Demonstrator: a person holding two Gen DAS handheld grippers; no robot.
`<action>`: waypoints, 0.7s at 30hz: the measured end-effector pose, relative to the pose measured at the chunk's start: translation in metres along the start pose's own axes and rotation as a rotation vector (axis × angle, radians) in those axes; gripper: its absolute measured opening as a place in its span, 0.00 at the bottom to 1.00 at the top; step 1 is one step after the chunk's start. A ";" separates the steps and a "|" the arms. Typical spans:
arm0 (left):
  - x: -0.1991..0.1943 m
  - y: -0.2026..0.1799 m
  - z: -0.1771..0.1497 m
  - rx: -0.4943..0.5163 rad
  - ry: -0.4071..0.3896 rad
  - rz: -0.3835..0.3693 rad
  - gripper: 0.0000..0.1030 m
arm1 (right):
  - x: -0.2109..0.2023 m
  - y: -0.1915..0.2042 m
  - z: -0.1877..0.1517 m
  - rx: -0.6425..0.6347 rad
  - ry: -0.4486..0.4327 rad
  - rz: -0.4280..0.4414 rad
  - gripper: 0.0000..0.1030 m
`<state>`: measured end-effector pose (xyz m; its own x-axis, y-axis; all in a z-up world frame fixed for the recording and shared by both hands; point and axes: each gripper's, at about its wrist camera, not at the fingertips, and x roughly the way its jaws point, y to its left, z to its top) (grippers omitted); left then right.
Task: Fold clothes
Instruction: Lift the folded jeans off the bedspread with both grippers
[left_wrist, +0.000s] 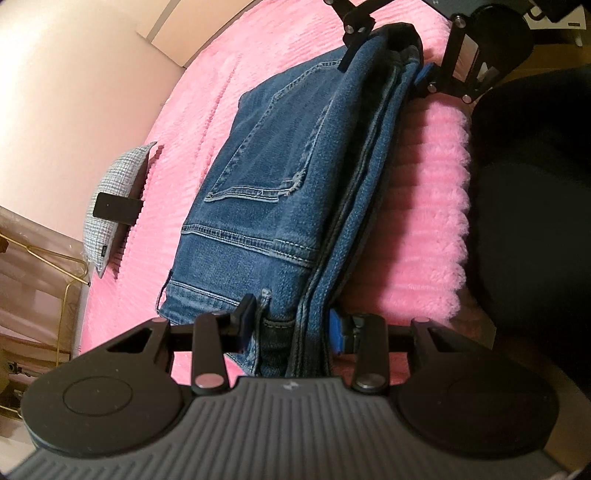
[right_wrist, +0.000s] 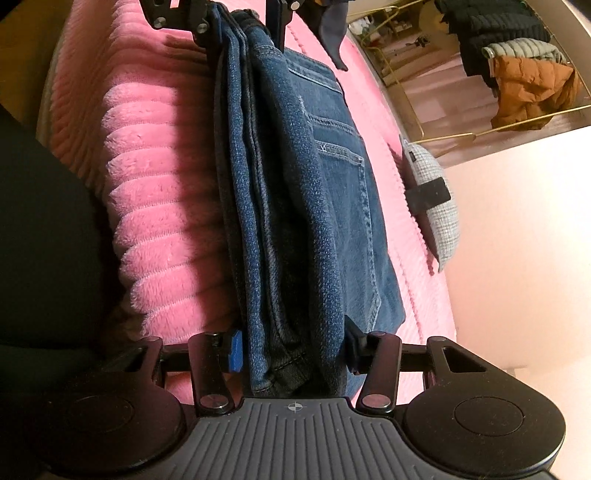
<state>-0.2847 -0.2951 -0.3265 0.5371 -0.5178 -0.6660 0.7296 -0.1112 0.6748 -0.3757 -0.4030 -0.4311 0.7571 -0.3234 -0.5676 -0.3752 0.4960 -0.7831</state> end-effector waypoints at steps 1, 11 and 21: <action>0.000 0.000 0.000 0.001 0.000 0.000 0.34 | 0.000 0.000 0.000 0.001 0.000 0.000 0.48; 0.001 -0.002 0.000 0.018 0.007 -0.002 0.34 | -0.006 0.007 0.000 0.011 0.001 -0.007 0.48; 0.005 -0.009 0.003 0.037 0.035 -0.001 0.34 | -0.007 0.010 -0.009 0.048 -0.048 -0.032 0.48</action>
<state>-0.2899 -0.2997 -0.3348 0.5514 -0.4881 -0.6765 0.7143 -0.1427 0.6851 -0.3897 -0.4032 -0.4377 0.7934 -0.3012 -0.5289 -0.3253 0.5246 -0.7868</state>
